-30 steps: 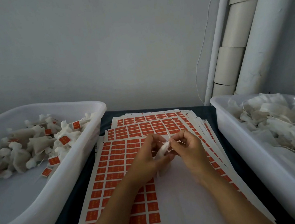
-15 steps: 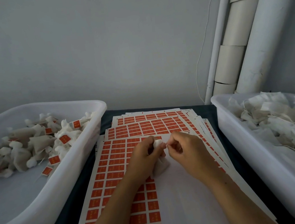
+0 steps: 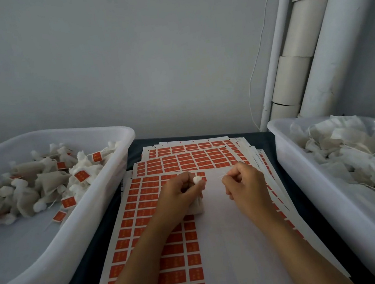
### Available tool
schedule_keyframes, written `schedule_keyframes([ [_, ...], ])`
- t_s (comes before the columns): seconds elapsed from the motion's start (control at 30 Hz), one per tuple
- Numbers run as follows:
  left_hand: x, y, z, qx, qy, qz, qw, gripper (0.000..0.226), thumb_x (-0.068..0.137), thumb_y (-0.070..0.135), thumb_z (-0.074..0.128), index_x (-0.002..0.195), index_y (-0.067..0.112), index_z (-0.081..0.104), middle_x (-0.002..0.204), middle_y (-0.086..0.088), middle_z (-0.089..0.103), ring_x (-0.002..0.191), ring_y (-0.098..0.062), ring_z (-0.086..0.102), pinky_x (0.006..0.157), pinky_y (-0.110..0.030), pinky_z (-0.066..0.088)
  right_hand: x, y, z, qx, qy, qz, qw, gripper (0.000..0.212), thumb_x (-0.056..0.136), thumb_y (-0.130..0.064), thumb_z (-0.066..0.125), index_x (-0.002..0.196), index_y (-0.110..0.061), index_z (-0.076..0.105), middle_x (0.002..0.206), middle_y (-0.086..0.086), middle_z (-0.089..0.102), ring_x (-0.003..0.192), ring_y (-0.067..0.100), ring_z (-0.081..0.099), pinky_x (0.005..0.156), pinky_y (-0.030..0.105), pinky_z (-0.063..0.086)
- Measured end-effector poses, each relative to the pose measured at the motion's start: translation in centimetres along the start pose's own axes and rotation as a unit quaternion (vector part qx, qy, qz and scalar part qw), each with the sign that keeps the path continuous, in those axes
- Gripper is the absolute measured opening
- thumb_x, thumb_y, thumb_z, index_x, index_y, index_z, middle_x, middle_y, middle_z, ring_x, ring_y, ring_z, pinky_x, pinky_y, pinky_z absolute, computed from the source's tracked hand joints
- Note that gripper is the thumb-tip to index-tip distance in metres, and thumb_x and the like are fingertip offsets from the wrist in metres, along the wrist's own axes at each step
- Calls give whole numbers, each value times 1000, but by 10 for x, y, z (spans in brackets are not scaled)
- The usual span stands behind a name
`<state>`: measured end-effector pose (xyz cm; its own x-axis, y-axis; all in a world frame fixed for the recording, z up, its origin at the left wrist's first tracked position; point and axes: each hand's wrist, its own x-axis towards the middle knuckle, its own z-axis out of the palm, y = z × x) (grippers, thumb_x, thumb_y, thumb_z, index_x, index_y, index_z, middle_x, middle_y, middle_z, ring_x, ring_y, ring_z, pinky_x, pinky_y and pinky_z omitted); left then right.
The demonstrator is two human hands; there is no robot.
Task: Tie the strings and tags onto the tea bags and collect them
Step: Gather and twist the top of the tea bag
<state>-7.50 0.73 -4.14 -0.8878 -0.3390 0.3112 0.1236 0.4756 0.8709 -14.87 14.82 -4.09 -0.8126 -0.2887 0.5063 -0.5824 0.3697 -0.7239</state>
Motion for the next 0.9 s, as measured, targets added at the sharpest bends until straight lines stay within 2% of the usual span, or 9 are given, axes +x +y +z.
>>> schedule_keyframes([
  [0.13,1,0,-1,-22,8,-25,999,14,91,33,56,80,26,61,78,9,65,75,-8,58,64,-14,40,3,4,3,14,-17,25,999,23,89,-18,57,67,-22,52,58,-11,57,54,-2,58,47,5,41],
  [0.23,1,-4,2,-37,40,-64,996,17,93,32,53,79,24,59,79,7,63,75,-7,56,63,-15,38,8,6,8,0,-89,49,995,22,90,-18,58,69,-23,54,63,-11,60,57,-7,59,49,0,40],
  [0.3,2,-6,3,-41,61,-75,994,18,94,30,51,79,23,57,76,6,62,72,-7,56,62,-15,40,14,8,11,-15,-138,68,988,16,90,-21,59,74,-24,57,72,-10,65,58,-5,60,51,1,41],
  [0.4,3,-9,4,-61,89,-88,990,19,96,27,49,82,18,57,75,2,62,68,-9,58,60,-16,43,24,9,14,-56,-180,89,978,7,90,-18,60,92,-23,63,98,-6,65,75,2,59,75,12,45],
  [0.43,3,-10,4,-65,98,-92,989,19,97,26,48,83,16,58,76,1,62,69,-10,58,60,-16,43,29,9,15,-87,-186,81,975,11,90,-17,59,99,-21,64,105,-5,64,84,5,59,81,17,44],
  [0.5,3,-11,4,-68,110,-96,987,21,97,26,46,85,14,58,79,-2,63,69,-11,57,60,-16,42,37,6,16,-142,-199,50,968,20,91,-18,58,109,-16,64,115,-1,62,97,12,59,85,17,39],
  [0.67,5,-14,4,-60,127,-98,985,22,98,26,45,81,17,55,77,0,61,65,-6,53,55,-9,38,54,-4,18,-248,-274,-46,928,26,88,-23,62,113,-16,64,122,1,60,106,16,58,93,18,36],
  [0.8,7,-15,4,-63,134,-97,984,22,98,26,45,79,18,54,73,3,59,63,-4,52,50,-5,40,76,-10,34,-345,-336,-30,876,32,90,-25,61,121,-18,60,130,2,55,116,22,54,104,30,37],
  [0.9,8,-17,4,-60,137,-101,984,21,98,26,45,79,19,53,72,4,58,62,-5,53,49,-5,40,72,1,37,-353,-313,-74,879,25,92,-23,56,116,-15,60,126,0,57,110,20,57,94,13,40],
])
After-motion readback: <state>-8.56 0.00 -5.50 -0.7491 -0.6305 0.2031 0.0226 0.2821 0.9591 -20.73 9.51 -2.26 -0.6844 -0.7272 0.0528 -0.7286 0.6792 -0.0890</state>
